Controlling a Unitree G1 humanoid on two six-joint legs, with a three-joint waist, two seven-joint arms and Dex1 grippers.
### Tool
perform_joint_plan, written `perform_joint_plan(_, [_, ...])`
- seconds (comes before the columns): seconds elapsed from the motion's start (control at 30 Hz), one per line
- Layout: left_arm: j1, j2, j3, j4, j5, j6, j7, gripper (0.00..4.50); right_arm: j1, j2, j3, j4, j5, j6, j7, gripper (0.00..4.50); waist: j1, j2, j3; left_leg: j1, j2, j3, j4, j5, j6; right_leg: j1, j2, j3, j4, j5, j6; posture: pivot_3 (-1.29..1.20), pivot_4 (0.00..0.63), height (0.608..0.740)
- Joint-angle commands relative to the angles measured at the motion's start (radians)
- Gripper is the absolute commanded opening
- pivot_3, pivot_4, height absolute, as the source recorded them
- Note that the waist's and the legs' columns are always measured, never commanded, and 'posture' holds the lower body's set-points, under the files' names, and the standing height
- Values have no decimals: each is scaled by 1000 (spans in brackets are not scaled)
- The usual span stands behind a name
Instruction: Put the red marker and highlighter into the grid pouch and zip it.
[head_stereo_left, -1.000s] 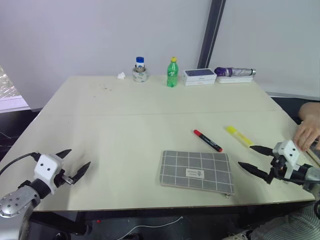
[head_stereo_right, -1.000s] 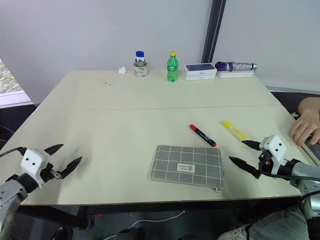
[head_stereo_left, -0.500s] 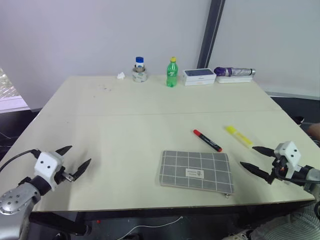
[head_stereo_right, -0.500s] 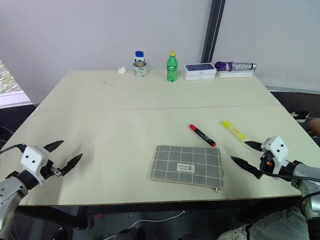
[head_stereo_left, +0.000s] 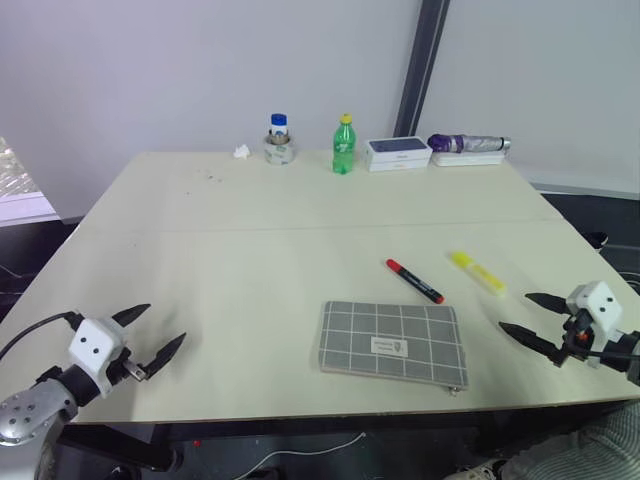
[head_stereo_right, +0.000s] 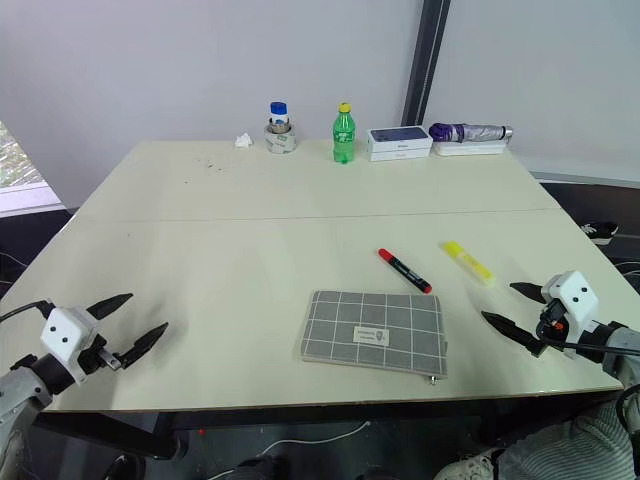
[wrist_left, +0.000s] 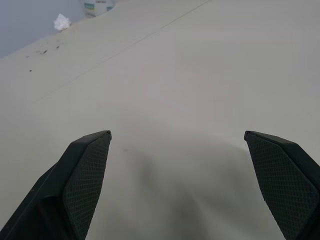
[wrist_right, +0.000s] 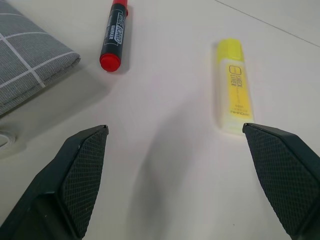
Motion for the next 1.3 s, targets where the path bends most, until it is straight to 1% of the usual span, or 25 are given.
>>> perform_joint_plan(0.03, [-7,5,15,-16,-5,-39,-5,4500,-13,-7,-18,-30,11,-6,-2,4475,1,0,0,0,0,0,0,0,0,0,0,0,0,0,0,0,150,740])
perform_joint_plan(0.17, [-66,13,-46,-21,98,-165,9,4500,0,10,-3,-84,23,20,1,4475,4,0,0,0,0,0,0,0,0,0,0,0,0,0,0,0,150,740])
perform_joint_plan(0.27, [-115,19,-97,-2,191,-286,21,4500,26,25,-1,-141,50,66,10,3652,4,0,0,0,0,0,1,0,0,1,0,0,0,0,0,0,150,740])
perform_joint_plan(0.37, [-164,27,-149,41,245,-388,16,4500,61,26,14,-193,20,48,8,2174,3,0,0,0,0,1,0,0,0,1,0,0,-1,0,0,0,150,740])
perform_joint_plan(0.43, [-212,34,-186,93,287,-474,21,4500,72,32,27,-218,0,30,-3,1057,2,0,0,0,0,1,-1,0,0,0,0,0,-1,0,0,0,150,740])
perform_joint_plan(0.5, [-266,41,-234,160,355,-579,33,4500,68,34,47,-222,-44,-28,-23,28,2,0,0,0,0,2,0,0,0,0,1,-1,-1,0,0,0,150,740])
perform_joint_plan(0.63, [-363,27,-330,239,443,-726,57,4500,89,31,88,-222,-118,-125,-34,28,3,0,0,0,0,2,0,0,0,0,1,-1,-1,0,0,0,150,740])
perform_joint_plan(0.77, [-463,0,-410,343,539,-835,116,4500,133,39,111,-287,-124,-130,-36,28,10,0,0,0,-1,3,0,0,0,1,1,-1,-1,0,1,0,150,740])
perform_joint_plan(0.87, [-535,-13,-465,426,610,-917,160,4500,147,54,153,-340,-156,-123,-66,28,12,0,0,0,-1,3,0,0,0,1,1,-1,-1,0,1,0,150,740])
perform_joint_plan(1.03, [-658,-46,-573,551,731,-1022,216,4500,117,86,209,-351,-208,-119,-123,28,19,0,0,0,-3,3,1,0,0,1,1,-1,0,0,1,0,150,740])
perform_joint_plan(1.3, [-758,-51,-701,662,791,-1105,248,4500,32,95,301,-347,-279,-71,-166,28,22,0,0,0,-4,2,2,0,0,1,1,-1,0,1,1,0,150,740])
